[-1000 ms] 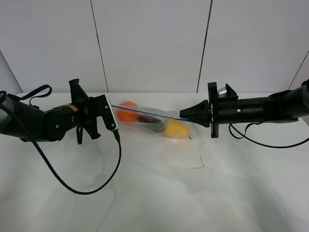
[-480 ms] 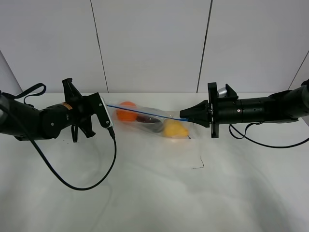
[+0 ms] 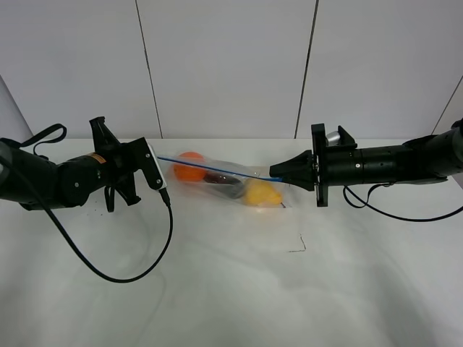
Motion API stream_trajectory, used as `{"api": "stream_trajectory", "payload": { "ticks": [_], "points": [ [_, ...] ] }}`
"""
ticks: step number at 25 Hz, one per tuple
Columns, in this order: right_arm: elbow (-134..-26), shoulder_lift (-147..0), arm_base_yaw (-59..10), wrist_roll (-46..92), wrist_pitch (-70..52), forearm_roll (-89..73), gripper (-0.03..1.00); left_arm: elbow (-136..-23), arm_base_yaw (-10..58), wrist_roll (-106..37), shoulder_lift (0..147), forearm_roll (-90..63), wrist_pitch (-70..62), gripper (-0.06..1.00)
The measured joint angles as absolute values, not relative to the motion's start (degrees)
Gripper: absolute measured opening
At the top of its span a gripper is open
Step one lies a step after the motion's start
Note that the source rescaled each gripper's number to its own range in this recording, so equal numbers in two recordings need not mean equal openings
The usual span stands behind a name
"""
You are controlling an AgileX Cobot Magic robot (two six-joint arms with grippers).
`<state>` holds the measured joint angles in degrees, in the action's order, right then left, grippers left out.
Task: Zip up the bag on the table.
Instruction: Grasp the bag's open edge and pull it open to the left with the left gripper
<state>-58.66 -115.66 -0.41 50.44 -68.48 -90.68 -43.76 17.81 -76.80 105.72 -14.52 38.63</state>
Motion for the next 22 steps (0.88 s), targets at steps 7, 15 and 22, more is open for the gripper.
{"api": "stream_trajectory", "payload": {
  "ticks": [7,15,22],
  "points": [
    [-58.7,-115.7,-0.4,50.3,-68.5,-90.8,0.00,-43.8,16.9,-76.8,105.7,-14.5,37.7,0.00],
    [-58.7,-115.7,-0.4,50.3,-68.5,-90.8,0.00,-43.8,16.8,-76.8,105.7,-14.5,37.5,0.00],
    [-58.7,-115.7,-0.4,50.3,-68.5,-90.4,0.00,-43.8,16.4,-72.6,105.7,-14.7,37.5,0.21]
  ]
}}
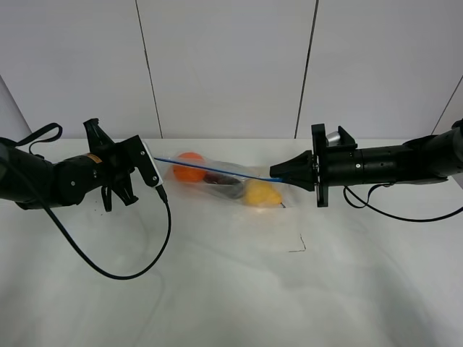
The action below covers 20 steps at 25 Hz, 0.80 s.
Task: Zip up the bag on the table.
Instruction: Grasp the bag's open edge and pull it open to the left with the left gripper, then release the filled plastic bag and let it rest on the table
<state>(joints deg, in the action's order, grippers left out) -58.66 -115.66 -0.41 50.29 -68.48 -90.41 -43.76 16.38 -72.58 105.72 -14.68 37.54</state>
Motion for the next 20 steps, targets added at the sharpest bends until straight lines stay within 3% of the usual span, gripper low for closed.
{"api": "stream_trajectory", "payload": {
  "ticks": [4,6,10,20],
  "points": [
    [-58.7,-115.7,-0.4,50.3,-68.5,-90.2,0.00,-43.8,16.1,-69.4,105.7,-15.6,37.3,0.71],
    [-58.7,-115.7,-0.4,50.3,-68.5,-90.2,0.00,-43.8,16.1,-68.5,105.7,-16.8,37.1,0.84],
    [-58.7,-115.7,-0.4,50.3,-68.5,-90.2,0.00,-43.8,16.0,-68.1,105.7,-18.0,36.8,0.91],
    [-58.7,-115.7,-0.4,50.2,-68.6,-90.2,0.00,-43.8,9.0,-64.6,105.7,-18.9,36.5,0.93]
  ]
}}
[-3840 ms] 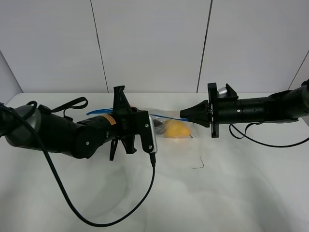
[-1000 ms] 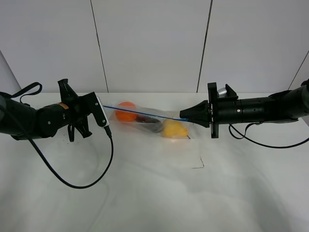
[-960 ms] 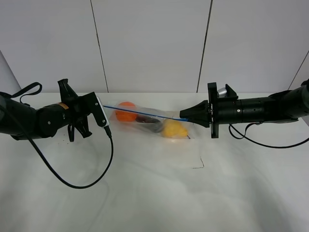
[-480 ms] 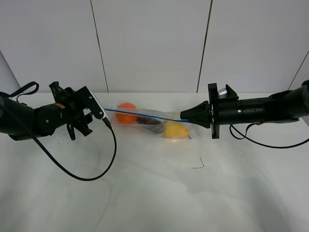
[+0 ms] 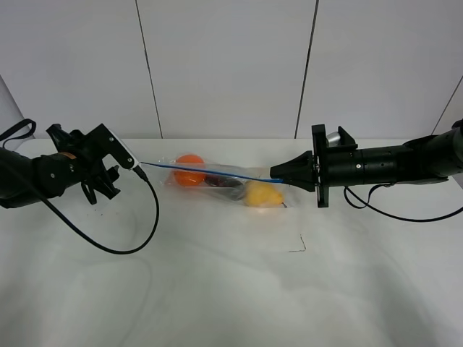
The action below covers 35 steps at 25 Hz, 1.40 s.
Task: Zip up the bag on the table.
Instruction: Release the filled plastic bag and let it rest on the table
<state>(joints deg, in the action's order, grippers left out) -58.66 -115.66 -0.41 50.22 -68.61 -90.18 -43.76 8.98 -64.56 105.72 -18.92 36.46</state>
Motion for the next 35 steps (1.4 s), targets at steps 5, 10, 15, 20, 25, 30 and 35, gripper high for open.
{"api": "stream_trajectory", "payload": {
  "ticks": [5,10,15,20,25,30,35],
  "points": [
    [-58.7,-115.7,-0.4,50.2,-68.6,-90.2,0.00,-43.8,7.7,-53.6,105.7,-18.9,36.5,0.93],
    [-58.7,-115.7,-0.4,50.0,-68.6,-90.2,0.00,-43.8,7.6,-45.1,105.7,-18.9,36.2,0.93],
    [-58.7,-115.7,-0.4,50.0,-68.6,-90.2,0.00,-43.8,7.6,-42.3,105.7,-19.1,35.8,0.93],
    [-58.7,-115.7,-0.4,50.0,-68.6,-90.2,0.00,-43.8,7.6,-33.0,105.7,-21.8,35.9,0.93],
    [-58.7,-115.7,-0.4,50.0,-68.6,-90.2,0.00,-43.8,7.6,-26.0,105.7,-25.1,35.9,0.93],
    [-58.7,-115.7,-0.4,50.0,-68.6,-90.2,0.00,-44.4,7.2,-24.4,105.7,-25.6,30.7,0.93],
    [-58.7,-115.7,-0.4,50.0,-68.6,-90.2,0.00,-50.3,3.4,-25.1,105.7,-24.8,14.6,0.93]
  ]
}}
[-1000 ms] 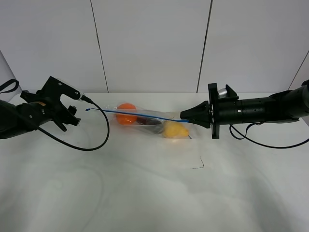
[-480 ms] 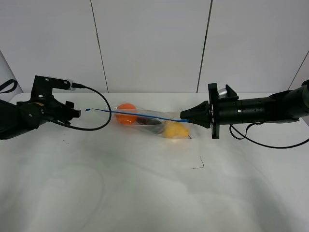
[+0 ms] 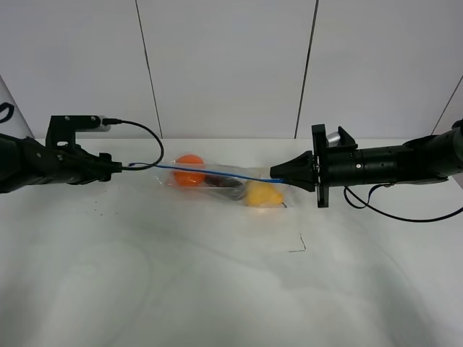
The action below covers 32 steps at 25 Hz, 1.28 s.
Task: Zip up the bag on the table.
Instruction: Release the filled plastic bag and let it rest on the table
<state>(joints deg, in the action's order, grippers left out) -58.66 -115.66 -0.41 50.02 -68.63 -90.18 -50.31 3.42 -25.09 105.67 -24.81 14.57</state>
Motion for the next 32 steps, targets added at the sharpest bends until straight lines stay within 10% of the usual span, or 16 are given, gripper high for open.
{"api": "stream_trajectory", "payload": {
  "ticks": [15,32],
  "points": [
    [-58.7,-115.7,-0.4,50.0,-68.7,-90.2,0.00,-73.4,0.3,-11.1,107.2,-4.5,-44.0,0.93],
    [-58.7,-115.7,-0.4,49.9,-68.7,-90.2,0.00,-86.0,0.2,0.0,107.3,2.4,-61.7,0.97]
  ]
}}
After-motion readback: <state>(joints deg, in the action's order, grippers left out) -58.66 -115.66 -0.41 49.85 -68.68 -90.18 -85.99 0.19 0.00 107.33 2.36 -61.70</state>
